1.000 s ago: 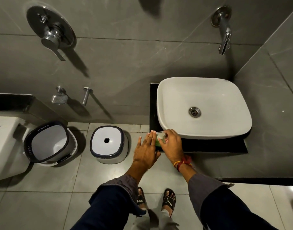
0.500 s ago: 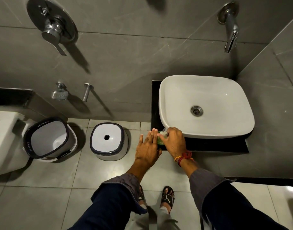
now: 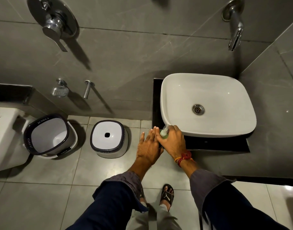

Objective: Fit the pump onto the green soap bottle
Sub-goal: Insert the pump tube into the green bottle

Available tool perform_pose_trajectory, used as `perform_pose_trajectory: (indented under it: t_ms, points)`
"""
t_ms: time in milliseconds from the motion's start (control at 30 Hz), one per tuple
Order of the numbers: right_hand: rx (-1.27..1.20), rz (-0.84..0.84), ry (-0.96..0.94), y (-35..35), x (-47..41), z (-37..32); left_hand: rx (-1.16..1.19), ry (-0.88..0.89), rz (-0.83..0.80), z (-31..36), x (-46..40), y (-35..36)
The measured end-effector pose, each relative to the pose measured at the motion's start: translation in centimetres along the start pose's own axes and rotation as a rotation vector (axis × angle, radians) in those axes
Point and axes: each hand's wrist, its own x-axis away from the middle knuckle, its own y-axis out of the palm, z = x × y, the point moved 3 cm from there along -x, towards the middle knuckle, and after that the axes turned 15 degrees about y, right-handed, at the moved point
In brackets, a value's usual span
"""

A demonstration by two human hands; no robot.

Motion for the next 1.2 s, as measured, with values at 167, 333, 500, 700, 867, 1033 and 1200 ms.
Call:
perform_pose_trajectory:
  t_ms: [167, 333, 500, 700, 867, 1033, 1200]
  points:
    - [0.013, -0.024, -0.012, 0.2, -0.5, 0.3, 0.013, -0.021, -0.006, 0.1, 0.0, 0.0]
    - [0.024, 0.041, 0.038, 0.3, 0.8, 0.5, 0.000, 0.005, -0.018, 0.1, 0.1, -0.1]
    - [-0.134, -0.090, 0.026, 0.7, 0.6, 0.4, 0.019, -0.011, -0.021, 0.2, 0.0, -0.1]
    - [-0.058, -0.038, 0.113, 0.5, 0.7, 1.1, -0.006, -0.009, -0.032, 0.2, -0.1, 0.1]
    - [-0.135, -0.059, 0.048, 0.6, 0.2, 1.0, 0.015, -0.043, -0.003, 0.4, 0.0, 0.3]
    - [-0.145, -0.053, 0.034, 0.9, 0.2, 0.9, -0.015, -0.040, -0.019, 0.3, -0.3, 0.3]
    - [-0.157, -0.033, 0.128, 1.0, 0.6, 0.7, -0.031, -0.032, -0.051, 0.5, -0.3, 0.2]
